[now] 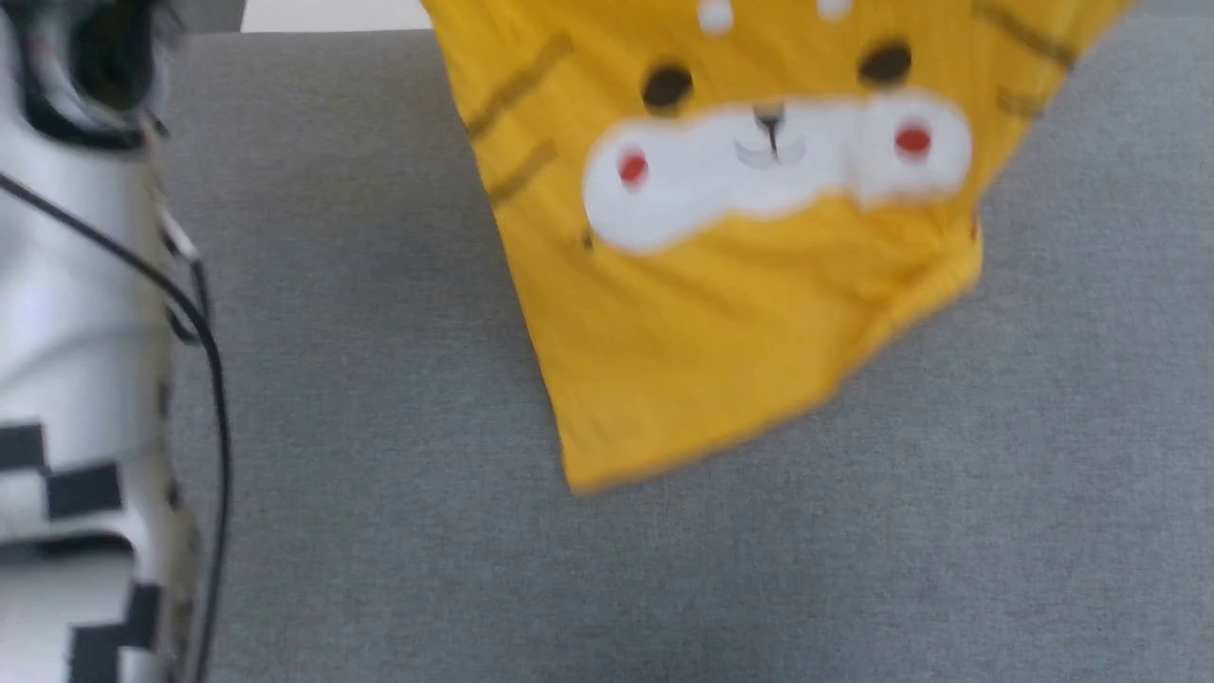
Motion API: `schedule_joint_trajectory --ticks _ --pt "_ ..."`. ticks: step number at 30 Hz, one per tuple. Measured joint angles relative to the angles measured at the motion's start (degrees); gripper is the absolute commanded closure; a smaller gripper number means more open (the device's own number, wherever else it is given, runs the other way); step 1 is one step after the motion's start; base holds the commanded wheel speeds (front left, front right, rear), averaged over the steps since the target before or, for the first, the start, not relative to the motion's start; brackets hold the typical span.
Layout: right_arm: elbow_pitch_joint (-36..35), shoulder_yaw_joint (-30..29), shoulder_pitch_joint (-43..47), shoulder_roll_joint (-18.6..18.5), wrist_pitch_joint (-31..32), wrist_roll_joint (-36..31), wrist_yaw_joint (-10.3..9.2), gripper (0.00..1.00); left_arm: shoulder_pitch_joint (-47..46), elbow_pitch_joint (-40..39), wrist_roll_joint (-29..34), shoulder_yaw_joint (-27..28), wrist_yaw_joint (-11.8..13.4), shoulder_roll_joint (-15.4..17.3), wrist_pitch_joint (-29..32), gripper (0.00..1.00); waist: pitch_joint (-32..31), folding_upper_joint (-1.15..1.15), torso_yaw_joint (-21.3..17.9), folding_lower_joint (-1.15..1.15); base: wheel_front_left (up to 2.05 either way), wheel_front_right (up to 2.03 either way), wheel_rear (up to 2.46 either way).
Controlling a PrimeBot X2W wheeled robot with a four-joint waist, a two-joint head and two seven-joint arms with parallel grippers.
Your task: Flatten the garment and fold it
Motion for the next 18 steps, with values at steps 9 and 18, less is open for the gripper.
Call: schedule_joint_trajectory --ticks 9,18 --pt "9.8 -3.3 -21.1 9.0 -16.4 -8.5 0.0 1.0 -20.3 8.5 8.1 -1.7 0.6 4.2 -9.7 1.0 2.6 0.0 -2.6 0.0 0.0 0.0 0.0" --pt "16.9 -3.4 -26.3 7.6 -24.4 -10.0 0.0 1.0 -25.7 16.5 7.1 0.2 -0.5 4.2 -17.1 1.0 4.5 0.0 -2.1 0.0 0.0 0.0 0.0"
